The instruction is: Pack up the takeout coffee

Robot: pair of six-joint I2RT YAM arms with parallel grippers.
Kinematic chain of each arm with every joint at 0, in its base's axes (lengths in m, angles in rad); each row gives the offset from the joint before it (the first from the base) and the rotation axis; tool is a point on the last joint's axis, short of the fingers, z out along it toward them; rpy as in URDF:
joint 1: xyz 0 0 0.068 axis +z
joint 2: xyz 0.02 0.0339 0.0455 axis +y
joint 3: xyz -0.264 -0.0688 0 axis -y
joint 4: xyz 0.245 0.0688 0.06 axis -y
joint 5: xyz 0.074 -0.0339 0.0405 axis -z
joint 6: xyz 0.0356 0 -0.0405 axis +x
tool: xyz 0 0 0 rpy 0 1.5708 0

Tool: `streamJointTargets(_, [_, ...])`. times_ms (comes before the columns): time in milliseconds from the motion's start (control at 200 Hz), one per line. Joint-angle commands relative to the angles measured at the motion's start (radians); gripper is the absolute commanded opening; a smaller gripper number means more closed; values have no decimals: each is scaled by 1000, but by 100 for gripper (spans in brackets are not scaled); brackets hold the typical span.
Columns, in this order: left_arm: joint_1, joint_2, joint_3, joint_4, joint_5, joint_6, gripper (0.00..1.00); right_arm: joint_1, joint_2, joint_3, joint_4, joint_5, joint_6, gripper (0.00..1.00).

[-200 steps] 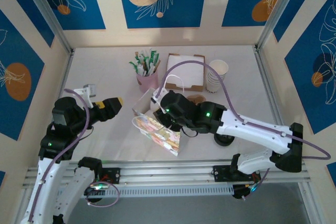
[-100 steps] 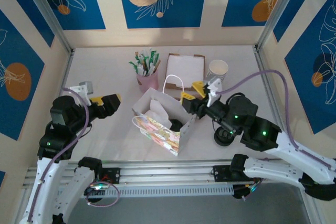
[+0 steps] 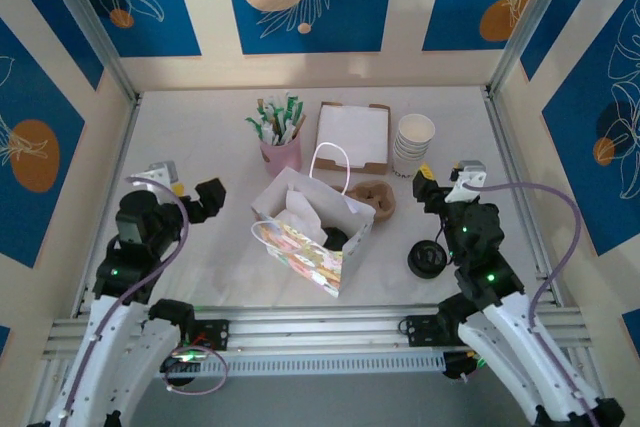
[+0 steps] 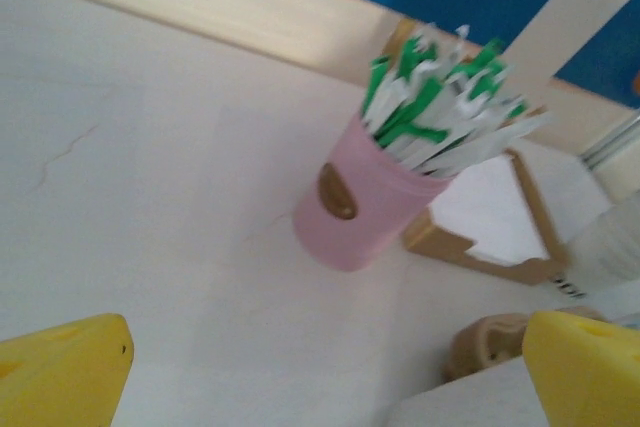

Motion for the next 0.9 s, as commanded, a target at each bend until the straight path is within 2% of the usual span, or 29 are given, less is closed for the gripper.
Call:
streamJointTargets(0, [-9, 4, -72, 169, -59, 116, 100, -90, -8, -112, 171, -132, 18, 75])
streamJointTargets(165, [-8, 26, -199, 336, -125, 257, 100, -167, 28, -252, 312, -231, -31, 75])
streamJointTargets(315, [-9, 32, -319, 503, -225, 280, 100, -185, 150, -269, 344, -265, -48, 76])
streamJointTargets(420, [-6, 71, -313, 488, -237, 317, 100, -184, 264, -271, 421, -278, -75, 76])
streamJointTargets(600, [-7, 170, -294, 499, -242, 288, 100, -182, 457, -233, 516, -288, -120, 76])
streamJointTargets(765, [-8, 343, -279, 625, -333, 300, 100, -185, 573, -223, 615, -302, -119, 76])
streamJointTargets(895, [-6, 473, -242, 702, -308, 380, 100, -186, 614, -214, 645, -281, -124, 76])
